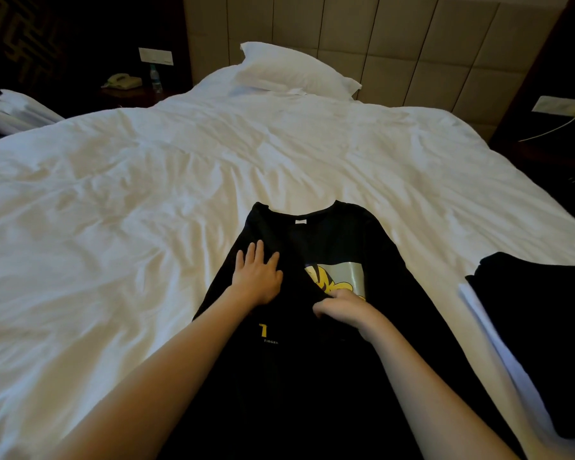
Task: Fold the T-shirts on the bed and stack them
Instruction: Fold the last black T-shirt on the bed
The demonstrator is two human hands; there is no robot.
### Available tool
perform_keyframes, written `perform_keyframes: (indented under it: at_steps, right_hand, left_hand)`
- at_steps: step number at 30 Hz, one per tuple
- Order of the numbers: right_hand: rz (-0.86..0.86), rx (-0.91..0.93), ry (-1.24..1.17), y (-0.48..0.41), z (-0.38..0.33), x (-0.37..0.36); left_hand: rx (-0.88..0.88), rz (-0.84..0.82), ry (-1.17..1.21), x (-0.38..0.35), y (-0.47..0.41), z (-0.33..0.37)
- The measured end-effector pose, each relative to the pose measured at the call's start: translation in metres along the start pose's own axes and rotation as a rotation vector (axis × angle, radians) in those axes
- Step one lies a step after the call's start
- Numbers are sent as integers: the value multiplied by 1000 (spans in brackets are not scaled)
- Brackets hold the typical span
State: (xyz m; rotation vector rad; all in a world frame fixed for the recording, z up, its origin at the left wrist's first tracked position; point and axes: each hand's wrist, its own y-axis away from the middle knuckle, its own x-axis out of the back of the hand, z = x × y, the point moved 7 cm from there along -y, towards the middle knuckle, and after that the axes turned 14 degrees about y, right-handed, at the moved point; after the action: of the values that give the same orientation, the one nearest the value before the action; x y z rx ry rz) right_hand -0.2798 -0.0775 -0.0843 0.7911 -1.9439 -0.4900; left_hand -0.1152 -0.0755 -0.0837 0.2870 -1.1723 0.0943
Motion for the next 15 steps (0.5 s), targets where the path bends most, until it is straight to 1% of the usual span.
perform_keyframes:
  at_steps: [2, 4, 6, 7, 9, 10, 11, 12, 13, 14, 15]
  right_hand:
    - [-66, -26, 8, 6, 8, -1]
    - [-62, -77, 14, 13, 18, 2]
    - [-30, -129, -27, 20, 30, 5]
    - [-45, -139, -46, 24, 34, 5]
    - [-100, -141, -50, 37, 40, 3]
    - [-96, -134, -48, 44, 43, 4]
    - [-55, -118, -48, 45, 44, 7]
    - [48, -93, -52, 48, 47, 14]
    - [194, -59, -41, 53, 50, 24]
    - [366, -18, 35, 58, 53, 34]
    - [510, 10, 216, 66, 54, 42]
  left_hand:
    - [3, 0, -94, -5, 14, 15]
    - [28, -50, -109, -17, 29, 29]
    - [31, -140, -68, -34, 43, 44]
    - [26, -178, -24, -40, 47, 51]
    - [11, -196, 73, -44, 53, 62]
    - [-5, -177, 107, -42, 56, 66]
    - [-19, -149, 134, -41, 57, 67]
    - [-33, -132, 151, -43, 61, 69]
    - [-48, -131, 145, -47, 65, 70]
    - [-61, -142, 118, -54, 69, 71]
    - [-71, -150, 87, -61, 74, 72]
